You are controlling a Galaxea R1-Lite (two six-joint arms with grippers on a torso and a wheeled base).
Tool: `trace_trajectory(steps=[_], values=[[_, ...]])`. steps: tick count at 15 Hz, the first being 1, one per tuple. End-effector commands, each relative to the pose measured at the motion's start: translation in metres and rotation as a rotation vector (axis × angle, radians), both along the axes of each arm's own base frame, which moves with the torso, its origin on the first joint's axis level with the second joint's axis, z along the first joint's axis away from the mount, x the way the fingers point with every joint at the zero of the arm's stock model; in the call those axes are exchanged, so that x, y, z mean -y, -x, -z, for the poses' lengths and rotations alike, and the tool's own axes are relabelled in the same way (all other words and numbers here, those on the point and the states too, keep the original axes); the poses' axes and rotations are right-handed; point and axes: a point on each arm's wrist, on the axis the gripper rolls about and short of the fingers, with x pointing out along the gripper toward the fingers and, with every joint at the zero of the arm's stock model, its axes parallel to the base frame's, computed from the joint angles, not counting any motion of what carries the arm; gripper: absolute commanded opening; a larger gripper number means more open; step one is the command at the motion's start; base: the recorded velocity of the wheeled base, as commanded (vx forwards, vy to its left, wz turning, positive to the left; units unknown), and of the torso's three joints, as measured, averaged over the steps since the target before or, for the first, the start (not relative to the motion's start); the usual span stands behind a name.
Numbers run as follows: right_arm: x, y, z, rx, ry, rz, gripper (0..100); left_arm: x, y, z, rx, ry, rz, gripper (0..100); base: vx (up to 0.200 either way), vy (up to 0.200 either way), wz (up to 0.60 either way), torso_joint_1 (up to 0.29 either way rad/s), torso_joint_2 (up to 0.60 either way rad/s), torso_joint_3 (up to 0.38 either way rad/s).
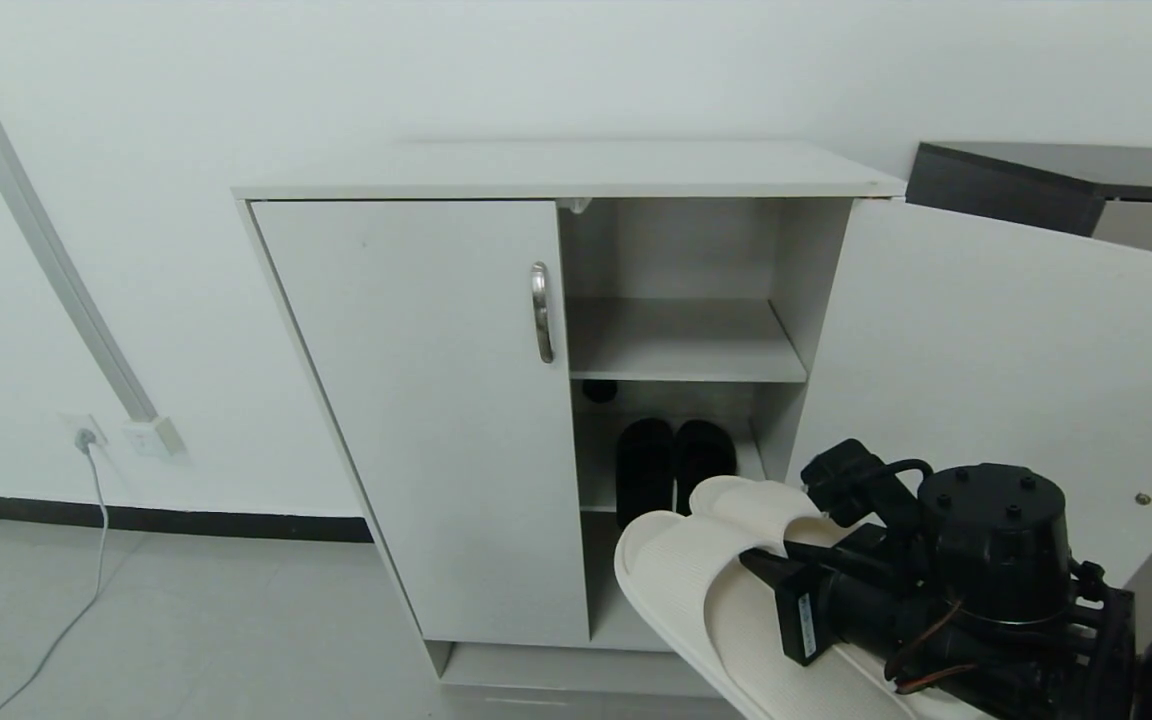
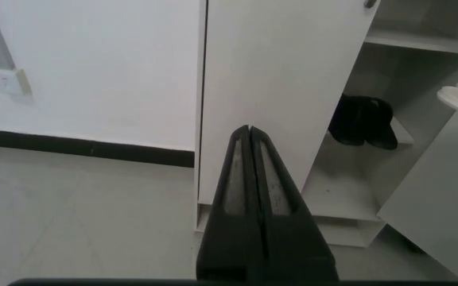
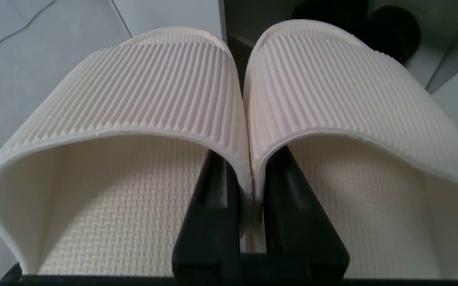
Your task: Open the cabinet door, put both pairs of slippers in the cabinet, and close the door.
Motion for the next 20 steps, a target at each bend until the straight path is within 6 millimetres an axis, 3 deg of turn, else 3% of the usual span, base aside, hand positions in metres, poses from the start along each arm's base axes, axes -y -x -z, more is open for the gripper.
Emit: trace_trajectory(steps=[1, 10, 13, 16, 18, 20], values=[[0.0, 0.0, 0.001, -0.001, 0.002, -0.002, 0, 0.0, 0.0, 0.0, 0.0, 0.0, -0.001, 0, 0.0, 0.0, 0.0, 0.007, 0.36, 0.344], [-0.001, 0.0, 0.002, 0.002, -0.001, -0.008, 0, 0.0, 0.0, 0.0, 0.0, 0.0, 0.001, 0, 0.0, 0.0, 0.0, 0.0, 0.01, 0.011], [-0.009, -0.01, 0.011, 0.048, 0.036, 0.033, 0, 0.0, 0.0, 0.0, -0.002, -0.001, -0.001, 0, 0.0, 0.0, 0.0, -0.015, 0.14, 0.106], [-0.045, -0.023, 0.007, 0.115, 0.055, 0.185, 0, 0.0, 0.0, 0.0, -0.002, -0.003, -0.001, 0, 0.0, 0.0, 0.0, 0.002, 0.05, 0.046], [-0.076, -0.026, -0.015, 0.09, -0.005, 0.274, 0, 0.0, 0.0, 0.0, -0.002, -0.001, 0.001, 0, 0.0, 0.0, 0.0, 0.0, 0.0, 0.0], [-0.086, -0.036, -0.041, 0.094, -0.012, 0.397, 0, 0.0, 0.0, 0.0, -0.002, -0.001, 0.001, 0, 0.0, 0.0, 0.0, 0.0, 0.0, 0.0]])
